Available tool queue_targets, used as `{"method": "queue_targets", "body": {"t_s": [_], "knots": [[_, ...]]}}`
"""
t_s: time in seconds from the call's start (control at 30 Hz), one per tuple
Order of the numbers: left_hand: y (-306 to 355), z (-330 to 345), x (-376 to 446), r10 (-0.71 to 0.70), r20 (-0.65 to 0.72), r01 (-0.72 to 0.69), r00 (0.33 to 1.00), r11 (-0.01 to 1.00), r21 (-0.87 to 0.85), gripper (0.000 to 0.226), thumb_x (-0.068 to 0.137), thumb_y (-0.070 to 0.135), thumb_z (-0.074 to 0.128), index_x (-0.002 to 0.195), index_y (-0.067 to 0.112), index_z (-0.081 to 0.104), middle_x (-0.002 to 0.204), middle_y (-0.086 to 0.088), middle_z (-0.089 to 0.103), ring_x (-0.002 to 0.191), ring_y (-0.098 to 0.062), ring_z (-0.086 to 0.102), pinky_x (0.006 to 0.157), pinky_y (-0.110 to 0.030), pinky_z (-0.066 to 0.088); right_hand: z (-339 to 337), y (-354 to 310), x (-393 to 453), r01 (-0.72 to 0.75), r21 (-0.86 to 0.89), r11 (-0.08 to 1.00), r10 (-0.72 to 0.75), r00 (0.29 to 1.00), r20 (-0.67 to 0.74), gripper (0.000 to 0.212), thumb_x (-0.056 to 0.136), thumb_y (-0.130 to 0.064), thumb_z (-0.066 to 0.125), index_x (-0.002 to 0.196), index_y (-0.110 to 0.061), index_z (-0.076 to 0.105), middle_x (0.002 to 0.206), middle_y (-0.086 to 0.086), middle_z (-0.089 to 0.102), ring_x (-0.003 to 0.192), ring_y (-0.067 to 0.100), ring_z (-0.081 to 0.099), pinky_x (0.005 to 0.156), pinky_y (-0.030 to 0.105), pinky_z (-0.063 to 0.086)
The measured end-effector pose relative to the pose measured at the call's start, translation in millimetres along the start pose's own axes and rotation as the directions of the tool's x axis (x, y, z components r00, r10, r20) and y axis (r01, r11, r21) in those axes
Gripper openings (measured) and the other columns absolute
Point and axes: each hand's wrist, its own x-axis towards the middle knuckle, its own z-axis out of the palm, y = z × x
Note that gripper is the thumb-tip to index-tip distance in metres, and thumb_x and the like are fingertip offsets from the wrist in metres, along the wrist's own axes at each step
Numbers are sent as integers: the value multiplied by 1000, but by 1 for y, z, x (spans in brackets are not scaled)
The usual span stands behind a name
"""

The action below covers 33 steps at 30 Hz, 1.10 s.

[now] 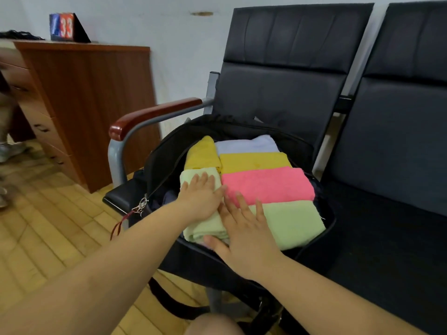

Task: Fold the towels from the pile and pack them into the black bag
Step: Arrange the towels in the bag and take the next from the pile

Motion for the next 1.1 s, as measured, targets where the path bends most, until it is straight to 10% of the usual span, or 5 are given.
{"method": "queue_targets", "body": {"t_s": [0.3, 0.57, 0.8, 1.1], "knots": [[0, 4, -8, 50, 49, -49, 998, 999, -20, 64, 100, 49, 6, 154, 14, -2, 160, -9, -13, 147, -26, -11, 119, -42, -3, -11, 11, -13, 0, 159, 987, -9, 998, 54, 111, 60, -78, -9, 154, -21, 7, 162, -1, -1, 147, 15, -11, 112, 39, -18], [81, -37, -32, 206, -285, -231, 936, 971, -57, 63, 101, 47, 23, 153, 15, 9, 161, -6, 3, 148, -20, 0, 117, -32, -3, -29, 85, -70, -211, 111, 971, 210, 977, 15, 135, 41, -87, -31, 153, -26, 13, 161, 0, 5, 148, 17, -4, 117, 42, -9], [215, -28, -47, 486, -194, -473, 852, 874, 111, 67, 98, 55, 27, 153, 17, 16, 161, -4, 10, 148, -18, 7, 118, -31, 0, -49, 179, -174, -437, 78, 896, 433, 900, 54, 75, 92, -62, 39, 153, -28, 12, 162, 0, -2, 148, 18, -9, 119, 42, -6], [419, 6, -65, 694, 28, -694, 719, 716, 76, 66, 97, 57, 30, 152, 21, 21, 159, -1, 18, 145, -17, 17, 118, -32, 11, -72, 303, -367, -770, 103, 630, 773, 634, 19, 74, 90, -51, 53, 151, -27, 20, 161, 2, 9, 149, 20, 2, 119, 41, 6]]}}
